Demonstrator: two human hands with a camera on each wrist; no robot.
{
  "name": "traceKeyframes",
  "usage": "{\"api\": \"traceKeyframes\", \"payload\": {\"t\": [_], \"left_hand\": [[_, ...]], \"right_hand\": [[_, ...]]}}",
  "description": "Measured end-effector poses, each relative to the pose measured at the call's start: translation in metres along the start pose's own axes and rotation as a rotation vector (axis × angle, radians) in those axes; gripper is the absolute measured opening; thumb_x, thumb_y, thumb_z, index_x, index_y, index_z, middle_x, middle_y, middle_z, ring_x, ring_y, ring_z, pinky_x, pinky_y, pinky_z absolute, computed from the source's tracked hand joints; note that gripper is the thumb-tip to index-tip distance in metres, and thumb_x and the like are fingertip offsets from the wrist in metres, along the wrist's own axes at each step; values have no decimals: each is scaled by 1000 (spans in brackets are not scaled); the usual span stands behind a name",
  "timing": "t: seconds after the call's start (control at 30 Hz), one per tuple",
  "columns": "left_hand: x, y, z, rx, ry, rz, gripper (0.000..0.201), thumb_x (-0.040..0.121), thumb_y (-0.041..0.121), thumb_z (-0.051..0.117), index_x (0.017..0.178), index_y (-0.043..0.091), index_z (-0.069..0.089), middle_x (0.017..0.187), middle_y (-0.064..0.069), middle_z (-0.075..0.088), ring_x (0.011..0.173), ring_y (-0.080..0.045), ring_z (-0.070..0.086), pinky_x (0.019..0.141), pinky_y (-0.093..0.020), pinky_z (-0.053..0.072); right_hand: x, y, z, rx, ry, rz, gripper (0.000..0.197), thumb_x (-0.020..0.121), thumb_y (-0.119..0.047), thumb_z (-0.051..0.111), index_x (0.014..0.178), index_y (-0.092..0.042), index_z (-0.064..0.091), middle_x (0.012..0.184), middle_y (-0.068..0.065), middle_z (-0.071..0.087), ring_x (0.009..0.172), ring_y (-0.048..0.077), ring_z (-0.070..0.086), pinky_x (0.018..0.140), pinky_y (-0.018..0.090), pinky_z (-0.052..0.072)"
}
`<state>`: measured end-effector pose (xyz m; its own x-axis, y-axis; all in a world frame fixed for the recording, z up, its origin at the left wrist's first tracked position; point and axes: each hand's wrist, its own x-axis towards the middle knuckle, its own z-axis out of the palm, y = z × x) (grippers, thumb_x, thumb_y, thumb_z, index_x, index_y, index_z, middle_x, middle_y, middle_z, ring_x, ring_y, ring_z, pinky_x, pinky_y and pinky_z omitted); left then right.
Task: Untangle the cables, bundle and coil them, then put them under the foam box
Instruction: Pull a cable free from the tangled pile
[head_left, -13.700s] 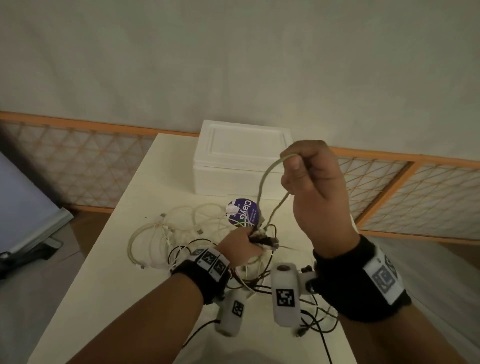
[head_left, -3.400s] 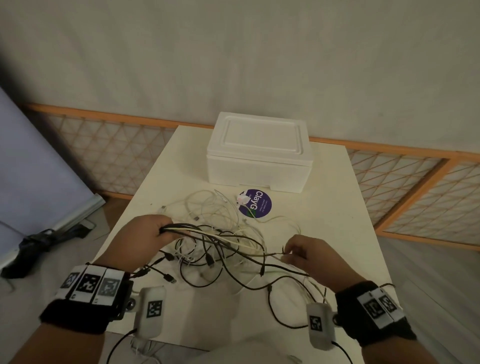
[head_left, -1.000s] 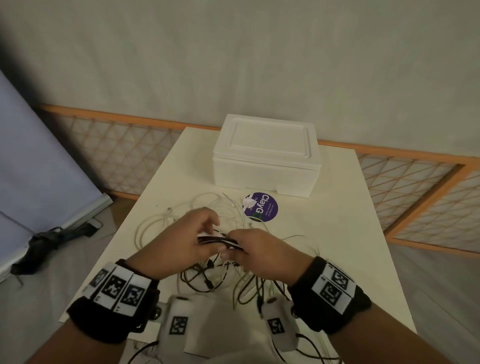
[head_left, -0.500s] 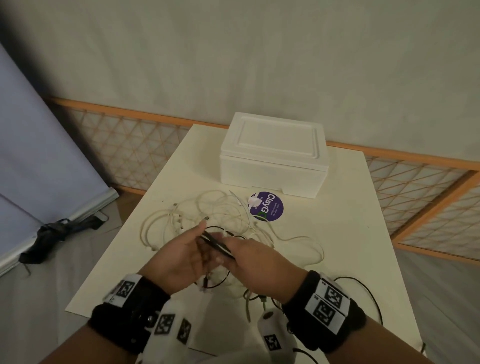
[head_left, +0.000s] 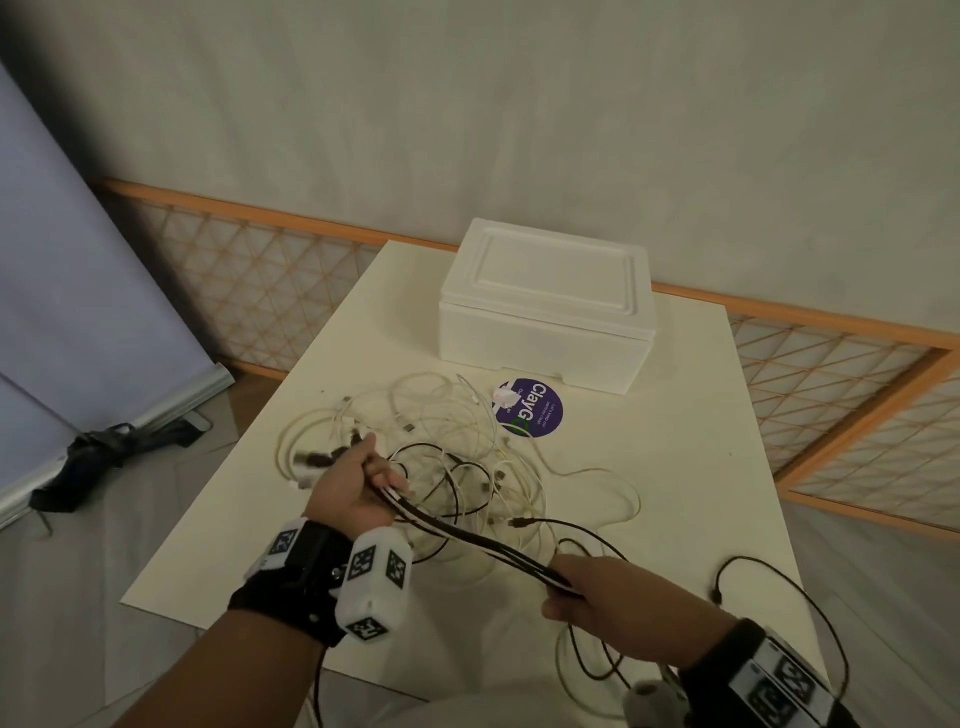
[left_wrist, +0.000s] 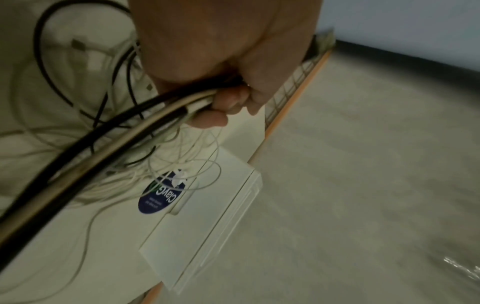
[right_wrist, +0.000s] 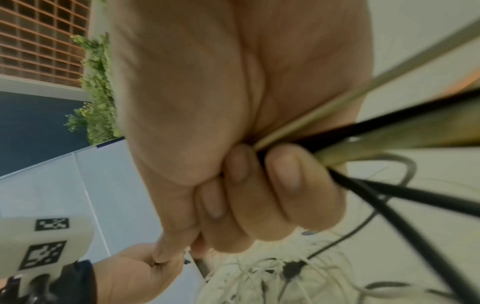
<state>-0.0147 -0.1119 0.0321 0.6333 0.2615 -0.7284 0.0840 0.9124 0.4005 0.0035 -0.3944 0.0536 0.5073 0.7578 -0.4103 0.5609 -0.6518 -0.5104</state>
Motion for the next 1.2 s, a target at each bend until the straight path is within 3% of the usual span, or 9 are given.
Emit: {"api": "traceKeyframes", "payload": {"t": [0.2, 0.47, 0.63, 0.73, 0.83, 0.9, 1.0, 1.1, 1.2], "left_hand": [[1, -7, 2, 69, 11, 58, 43, 94, 16, 55, 61, 19, 28, 39, 6, 21, 30, -8, 23, 36, -14, 32], [7, 33, -21, -16, 21, 200, 46, 95, 28, 52, 57, 22, 27, 40, 6, 20, 31, -8, 18, 35, -16, 23], [8, 39, -32, -40, 23, 200, 56, 97, 44, 46, 51, 20, 25, 40, 6, 20, 31, -10, 19, 37, -14, 25], [10, 32, -34, -52, 36, 153, 54, 97, 49, 44, 55, 20, 25, 42, 5, 25, 32, -12, 25, 49, -21, 28], [9, 25, -36, -31, 27, 109, 56, 97, 49, 44, 54, 18, 28, 44, 2, 34, 35, -13, 33, 60, -25, 35], [9, 18, -36, 22, 12, 102, 57, 97, 46, 46, 51, 17, 30, 44, 2, 36, 36, -13, 37, 63, -27, 39], [6, 6, -33, 126, -53, 100, 55, 96, 41, 50, 48, 19, 32, 42, 5, 28, 33, -10, 32, 58, -26, 37], [3, -5, -29, 225, -146, 103, 53, 96, 35, 51, 47, 19, 37, 44, 5, 26, 35, -9, 28, 43, -21, 38], [-2, -12, -23, 281, -236, 105, 41, 97, 29, 49, 58, 18, 39, 47, 5, 28, 37, -9, 28, 40, -22, 37]], "right_hand": [[-17, 19, 5, -59, 32, 72, 29, 86, -52, 55, 86, -24, 47, 70, -12, 47, 62, 0, 44, 59, 16, 33], [-47, 70, 5, -274, -27, 382, 6, 82, -34, 51, 84, -31, 46, 69, -13, 38, 92, 13, 57, 67, 24, 36], [-61, 88, -2, -289, -77, 509, 25, 81, -35, 53, 66, -29, 33, 72, -7, 41, 65, 7, 40, 56, 19, 30], [-60, 91, -9, -197, -174, 485, 33, 77, -54, 61, 70, -32, 38, 78, -10, 45, 71, 3, 41, 62, 18, 33], [-57, 85, -18, -45, -307, 399, 56, 50, -85, 60, 85, -42, 49, 93, -18, 51, 86, -3, 47, 73, 16, 39], [-47, 81, -21, 54, -126, 372, 63, 54, -84, 58, 100, -41, 55, 101, -21, 56, 94, -5, 52, 80, 15, 43], [-11, 74, -15, 104, 347, 316, 33, 84, -57, 55, 94, -27, 63, 92, -11, 65, 88, 4, 60, 80, 25, 47], [39, 63, -2, 15, 395, 305, 23, 96, -30, 47, 111, -19, 62, 107, 0, 67, 101, 18, 60, 87, 30, 45], [80, 67, 15, -39, 311, 303, 29, 98, -21, 39, 123, -19, 55, 119, 4, 63, 109, 21, 57, 90, 30, 43]]}}
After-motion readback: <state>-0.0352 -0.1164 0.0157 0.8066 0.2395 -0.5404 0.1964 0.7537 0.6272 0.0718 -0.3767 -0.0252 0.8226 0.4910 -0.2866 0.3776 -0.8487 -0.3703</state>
